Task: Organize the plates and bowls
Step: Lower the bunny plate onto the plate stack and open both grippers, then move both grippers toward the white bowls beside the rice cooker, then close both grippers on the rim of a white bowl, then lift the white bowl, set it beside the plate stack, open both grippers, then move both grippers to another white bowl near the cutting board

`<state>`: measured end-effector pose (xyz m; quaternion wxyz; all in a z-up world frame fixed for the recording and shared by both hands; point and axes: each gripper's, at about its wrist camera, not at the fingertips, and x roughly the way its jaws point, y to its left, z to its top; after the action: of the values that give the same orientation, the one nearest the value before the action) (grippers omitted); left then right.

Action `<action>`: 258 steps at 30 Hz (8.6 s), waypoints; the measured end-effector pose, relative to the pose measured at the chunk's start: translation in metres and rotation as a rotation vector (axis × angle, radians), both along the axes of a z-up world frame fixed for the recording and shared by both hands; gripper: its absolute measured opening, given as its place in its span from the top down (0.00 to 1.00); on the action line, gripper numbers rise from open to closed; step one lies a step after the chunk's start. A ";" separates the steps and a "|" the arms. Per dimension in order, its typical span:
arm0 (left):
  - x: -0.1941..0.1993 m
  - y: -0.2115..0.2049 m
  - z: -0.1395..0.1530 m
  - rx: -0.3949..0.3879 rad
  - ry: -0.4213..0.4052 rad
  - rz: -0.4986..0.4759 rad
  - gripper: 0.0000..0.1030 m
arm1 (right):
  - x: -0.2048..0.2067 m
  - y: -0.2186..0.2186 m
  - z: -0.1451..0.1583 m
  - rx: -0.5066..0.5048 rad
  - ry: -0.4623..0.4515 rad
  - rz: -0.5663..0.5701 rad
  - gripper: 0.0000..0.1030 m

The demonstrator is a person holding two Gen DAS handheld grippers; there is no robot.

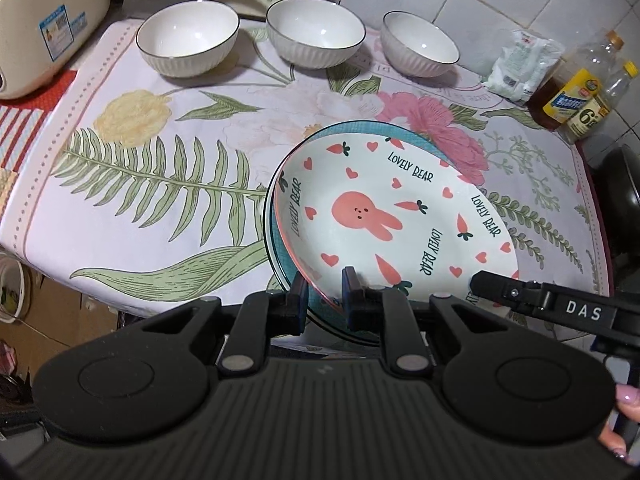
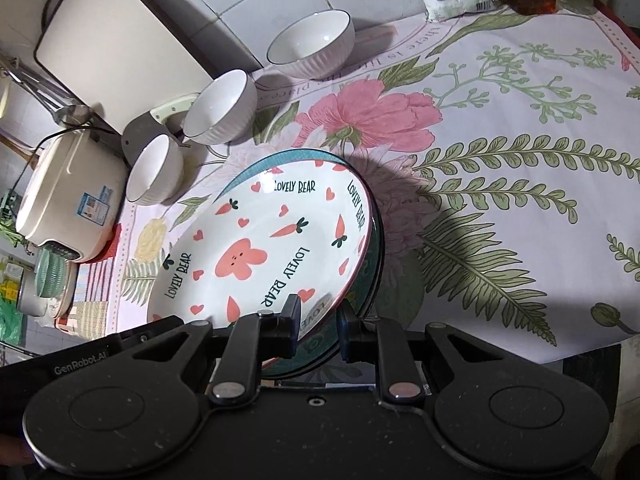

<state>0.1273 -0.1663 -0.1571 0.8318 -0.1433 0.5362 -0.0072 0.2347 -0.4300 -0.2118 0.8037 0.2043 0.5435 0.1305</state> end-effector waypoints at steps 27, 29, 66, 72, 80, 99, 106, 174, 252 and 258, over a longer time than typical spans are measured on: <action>0.023 0.012 -0.030 -0.076 0.198 -0.009 0.83 | 0.017 0.035 -0.001 -0.221 0.091 0.040 0.74; 0.024 0.011 -0.028 -0.070 0.206 -0.031 0.82 | 0.016 0.038 0.001 -0.244 0.090 0.034 0.74; 0.000 0.053 0.060 0.099 0.104 -0.325 0.56 | -0.036 0.083 0.071 -0.345 -0.207 0.056 0.34; -0.007 0.072 0.078 0.113 0.060 -0.357 0.49 | -0.045 0.102 0.098 -0.368 -0.276 0.063 0.30; -0.019 0.107 0.099 0.116 0.021 -0.319 0.43 | -0.053 0.132 0.134 -0.357 -0.405 0.155 0.29; 0.035 0.173 0.122 0.240 -0.121 -0.217 0.27 | 0.001 0.193 0.140 -0.249 -0.589 0.331 0.28; 0.062 0.183 0.104 0.174 -0.137 -0.171 0.27 | 0.038 0.208 0.100 -0.233 -0.626 0.304 0.28; 0.100 0.178 0.010 0.080 -0.042 -0.061 0.79 | 0.117 0.230 -0.007 0.057 -0.062 -0.052 0.77; 0.008 0.138 0.093 0.146 0.066 -0.238 0.46 | 0.002 0.150 0.124 -0.155 -0.390 0.354 0.40; 0.016 0.112 0.110 0.188 0.036 -0.256 0.41 | 0.005 0.137 0.140 -0.189 -0.467 0.420 0.38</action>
<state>0.1429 -0.0543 -0.0468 0.8239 0.0047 0.5634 -0.0604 0.2398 -0.2934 -0.0715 0.8776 -0.0234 0.3842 0.2857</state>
